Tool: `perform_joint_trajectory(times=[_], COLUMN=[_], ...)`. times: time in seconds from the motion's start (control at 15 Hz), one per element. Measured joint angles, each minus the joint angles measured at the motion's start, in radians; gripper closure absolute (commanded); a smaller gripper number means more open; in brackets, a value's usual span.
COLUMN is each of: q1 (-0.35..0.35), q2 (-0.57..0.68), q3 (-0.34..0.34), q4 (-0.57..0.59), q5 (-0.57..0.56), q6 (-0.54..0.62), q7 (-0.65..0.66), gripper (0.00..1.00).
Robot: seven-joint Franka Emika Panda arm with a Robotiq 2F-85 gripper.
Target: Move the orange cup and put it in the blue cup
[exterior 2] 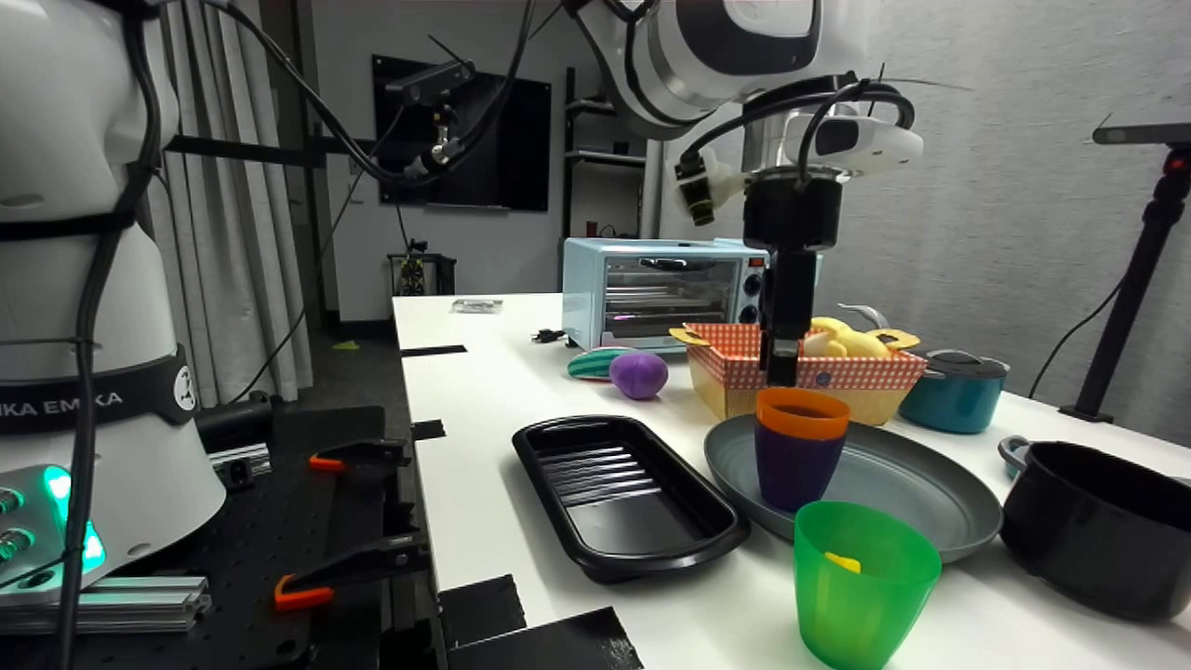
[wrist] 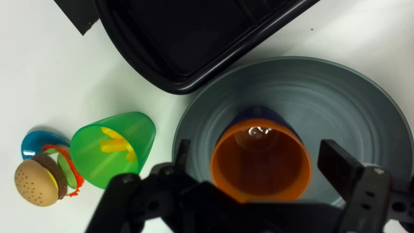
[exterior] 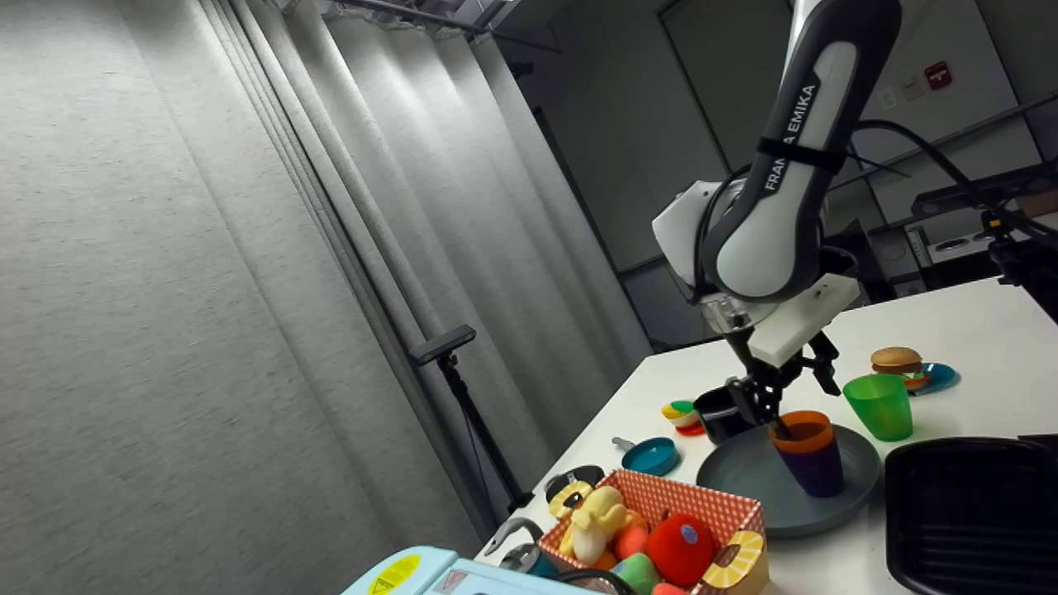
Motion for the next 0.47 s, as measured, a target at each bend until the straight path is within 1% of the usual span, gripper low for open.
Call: perform_joint_trajectory(times=[0.47], q1=[0.0], q2=[-0.003], q3=[0.004], q4=[0.0], q5=[0.001], q6=[-0.016], q7=[0.0], gripper=[0.0])
